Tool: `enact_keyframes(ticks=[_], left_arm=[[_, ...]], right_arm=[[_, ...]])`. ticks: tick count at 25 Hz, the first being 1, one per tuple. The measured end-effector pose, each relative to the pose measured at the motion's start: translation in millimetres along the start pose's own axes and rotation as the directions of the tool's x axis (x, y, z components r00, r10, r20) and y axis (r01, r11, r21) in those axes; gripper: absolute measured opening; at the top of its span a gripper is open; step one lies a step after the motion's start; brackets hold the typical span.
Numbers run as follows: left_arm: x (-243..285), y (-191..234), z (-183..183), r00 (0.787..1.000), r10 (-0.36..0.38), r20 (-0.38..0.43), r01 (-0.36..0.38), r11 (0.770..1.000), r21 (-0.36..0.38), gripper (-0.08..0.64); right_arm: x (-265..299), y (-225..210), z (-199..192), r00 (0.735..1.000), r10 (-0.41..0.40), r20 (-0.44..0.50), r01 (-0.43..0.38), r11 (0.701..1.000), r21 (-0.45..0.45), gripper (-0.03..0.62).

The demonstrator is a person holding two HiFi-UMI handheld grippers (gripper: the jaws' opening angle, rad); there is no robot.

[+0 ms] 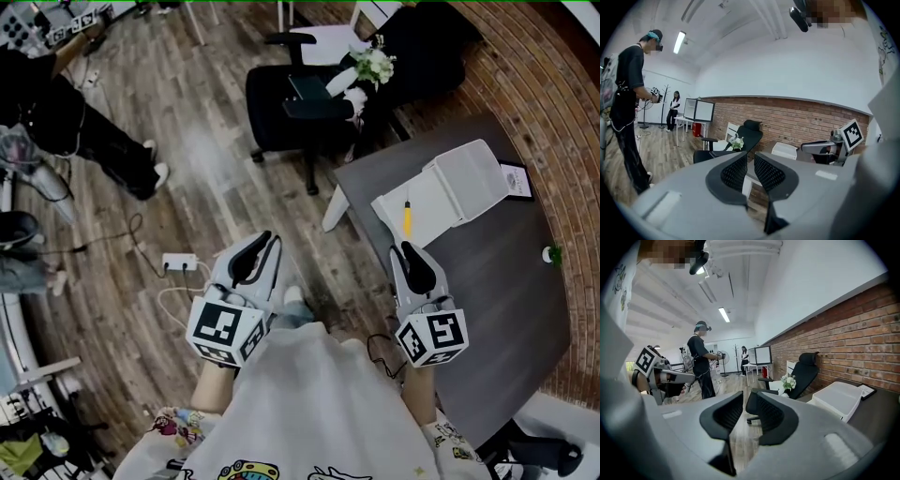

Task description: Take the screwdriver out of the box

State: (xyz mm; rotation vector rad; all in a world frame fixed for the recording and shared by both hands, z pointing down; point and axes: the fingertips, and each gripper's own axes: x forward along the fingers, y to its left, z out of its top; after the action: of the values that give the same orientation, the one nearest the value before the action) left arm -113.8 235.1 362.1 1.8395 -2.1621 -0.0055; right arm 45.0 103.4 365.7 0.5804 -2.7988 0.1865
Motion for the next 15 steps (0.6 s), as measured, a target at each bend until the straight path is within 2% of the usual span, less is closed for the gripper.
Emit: enact_keyframes(ticks=[7, 15], left_arm=[[6, 24, -8, 0.999, -0.029, -0.019, 0.029, 0.999, -0.014, 0.049], [41, 33, -14, 0.996, -0.064, -0.062, 0.063, 0.998, -0.026, 0.051]], right_arm=[[8, -3, -9, 0.998, -0.063, -0.031, 0.064, 0.997, 0.037, 0.095], [19, -33, -11, 0.990, -0.133, -0.046, 0.135, 0.989, 0.063, 0.106]])
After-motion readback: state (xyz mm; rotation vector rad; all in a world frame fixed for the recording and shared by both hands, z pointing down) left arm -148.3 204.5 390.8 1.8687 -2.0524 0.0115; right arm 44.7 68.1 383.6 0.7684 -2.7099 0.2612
